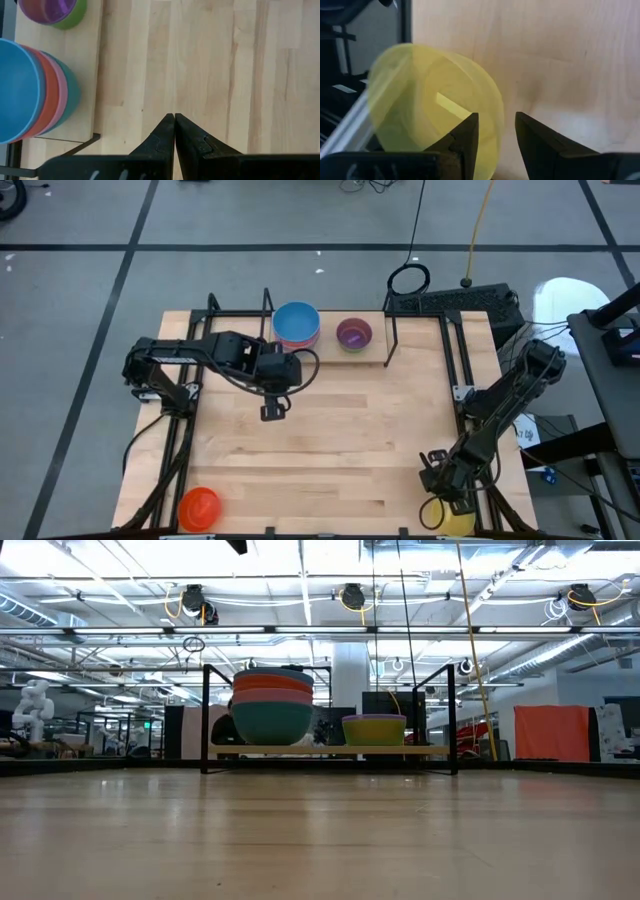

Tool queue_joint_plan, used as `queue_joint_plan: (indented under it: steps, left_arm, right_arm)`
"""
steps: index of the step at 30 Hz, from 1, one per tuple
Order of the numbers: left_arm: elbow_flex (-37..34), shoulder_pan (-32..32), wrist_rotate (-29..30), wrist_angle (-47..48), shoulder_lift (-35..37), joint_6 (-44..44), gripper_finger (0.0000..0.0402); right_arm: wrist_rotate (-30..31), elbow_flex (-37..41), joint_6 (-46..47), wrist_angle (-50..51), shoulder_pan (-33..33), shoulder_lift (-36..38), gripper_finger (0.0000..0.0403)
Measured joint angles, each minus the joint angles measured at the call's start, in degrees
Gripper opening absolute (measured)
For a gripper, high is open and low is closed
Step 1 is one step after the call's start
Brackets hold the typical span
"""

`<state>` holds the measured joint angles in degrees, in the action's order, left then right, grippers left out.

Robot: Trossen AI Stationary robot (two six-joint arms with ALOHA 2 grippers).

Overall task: Place and stack bowls onto a shelf
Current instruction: Stack the yellow bowl on top of the violet bowl on the shelf

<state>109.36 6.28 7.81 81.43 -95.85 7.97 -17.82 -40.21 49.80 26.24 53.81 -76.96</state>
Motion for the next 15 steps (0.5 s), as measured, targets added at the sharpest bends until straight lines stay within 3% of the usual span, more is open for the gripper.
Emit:
queue_joint_plan:
  steps: [6,12,15]
  left_arm:
    - [0.0,1.1,0.0,0.0,0.0,0.1,0.0019]
    - [0.0,1.4,0.0,0.0,0.0,0.0,0.0019]
    - [0.0,1.4,0.0,0.0,0.0,0.0,0.0019]
  right_arm:
    - [0.1,0.0,-2.0,0.1,0.1,-3.1,0.0112]
    - [0.0,0.0,-6.9,0.2,-0.2,-4.8,0.0019]
    - [4.3,0.0,-6.0,0.9,-0.8,-4.6,0.0009]
